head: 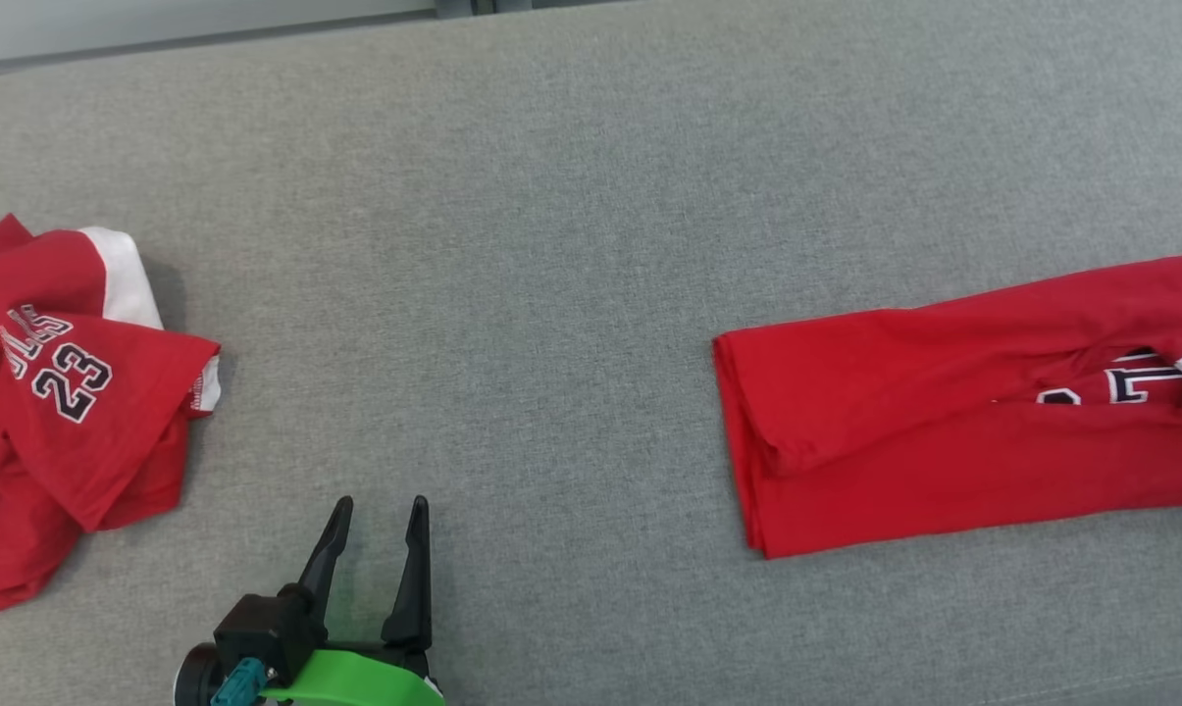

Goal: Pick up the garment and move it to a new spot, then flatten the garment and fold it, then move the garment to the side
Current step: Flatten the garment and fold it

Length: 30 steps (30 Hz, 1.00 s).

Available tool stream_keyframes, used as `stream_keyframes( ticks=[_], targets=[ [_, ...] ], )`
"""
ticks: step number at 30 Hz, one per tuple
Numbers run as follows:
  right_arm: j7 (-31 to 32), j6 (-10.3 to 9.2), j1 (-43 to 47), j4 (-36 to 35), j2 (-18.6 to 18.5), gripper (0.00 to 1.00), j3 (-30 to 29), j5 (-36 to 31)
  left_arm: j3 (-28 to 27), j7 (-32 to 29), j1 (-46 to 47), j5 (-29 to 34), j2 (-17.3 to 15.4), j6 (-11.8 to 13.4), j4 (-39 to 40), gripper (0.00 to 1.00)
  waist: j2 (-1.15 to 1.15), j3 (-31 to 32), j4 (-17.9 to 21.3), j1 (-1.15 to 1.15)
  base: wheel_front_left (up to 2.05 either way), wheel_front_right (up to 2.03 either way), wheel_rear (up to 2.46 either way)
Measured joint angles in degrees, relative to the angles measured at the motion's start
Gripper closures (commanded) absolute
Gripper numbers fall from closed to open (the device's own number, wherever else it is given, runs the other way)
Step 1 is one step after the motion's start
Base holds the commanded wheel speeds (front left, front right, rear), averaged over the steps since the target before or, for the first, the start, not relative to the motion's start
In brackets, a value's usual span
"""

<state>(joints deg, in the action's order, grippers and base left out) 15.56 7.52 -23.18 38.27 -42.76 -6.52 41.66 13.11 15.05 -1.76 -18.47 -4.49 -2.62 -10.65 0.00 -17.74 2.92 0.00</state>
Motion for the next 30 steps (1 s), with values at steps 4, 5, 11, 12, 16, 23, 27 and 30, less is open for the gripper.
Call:
stream_keyframes(
  ticks=[4, 5, 11, 12, 16, 23, 27, 30],
  targets=[
    [2.2, -0.04, 3.2, -10.0, -2.0, 1.00, 3.5, 1.8, -0.5, 0.0, -0.2, 0.0, 0.9, -0.7, -0.9, 0.00, 0.00, 1.5, -0.7, 0.00, 0.00, 0.00, 0.00],
    [2.9, -0.04, 4.3, -14.0, -2.0, 1.00, 5.4, 2.6, -0.5, 0.0, -0.4, 0.0, 1.1, -0.9, -1.1, 0.00, 0.00, 2.0, -0.8, 0.00, 0.00, 0.00, 0.00],
    [6.1, -0.02, 9.0, -33.3, 5.5, 1.00, 18.8, 3.3, -0.3, 0.0, -1.5, -0.6, 1.5, -1.0, -3.2, 0.00, 0.00, 4.1, -0.1, 0.00, 0.00, 0.00, 0.00],
    [6.5, -0.02, 9.1, -34.7, 7.3, 1.00, 21.0, 2.2, 0.0, 0.0, -1.6, -0.6, 1.5, -1.0, -3.6, 0.00, 0.00, 4.4, 0.2, 0.00, 0.00, 0.00, 0.00],
    [5.7, -0.05, 9.0, -34.9, 15.9, 1.00, 26.1, -2.4, 1.7, 0.0, -1.2, -0.8, 1.6, -0.9, -5.1, 0.00, 0.00, 5.0, 1.5, 0.00, 0.00, 0.00, 0.00],
    [0.4, -0.04, 8.6, -29.0, 26.8, 1.00, 28.2, -9.5, 1.8, 0.0, -0.3, -1.2, 1.7, -0.4, -6.6, 0.00, 0.00, 5.5, 2.1, 0.00, 0.00, 0.00, 0.00],
    [-1.9, -0.04, 8.3, -26.7, 29.6, 0.97, 28.1, -11.3, 2.1, 0.0, -0.4, -1.8, 1.7, -0.3, -7.0, 0.00, 0.00, 5.7, 2.2, 0.00, 0.00, 0.00, 0.00],
    [-4.4, -0.05, 8.2, -26.7, 30.8, 0.00, 28.1, -12.0, 2.8, 0.0, -0.4, -2.1, 1.7, 0.0, -7.2, 0.00, 0.00, 6.0, 2.2, 0.00, 0.00, 0.00, 0.00]
  ],
)
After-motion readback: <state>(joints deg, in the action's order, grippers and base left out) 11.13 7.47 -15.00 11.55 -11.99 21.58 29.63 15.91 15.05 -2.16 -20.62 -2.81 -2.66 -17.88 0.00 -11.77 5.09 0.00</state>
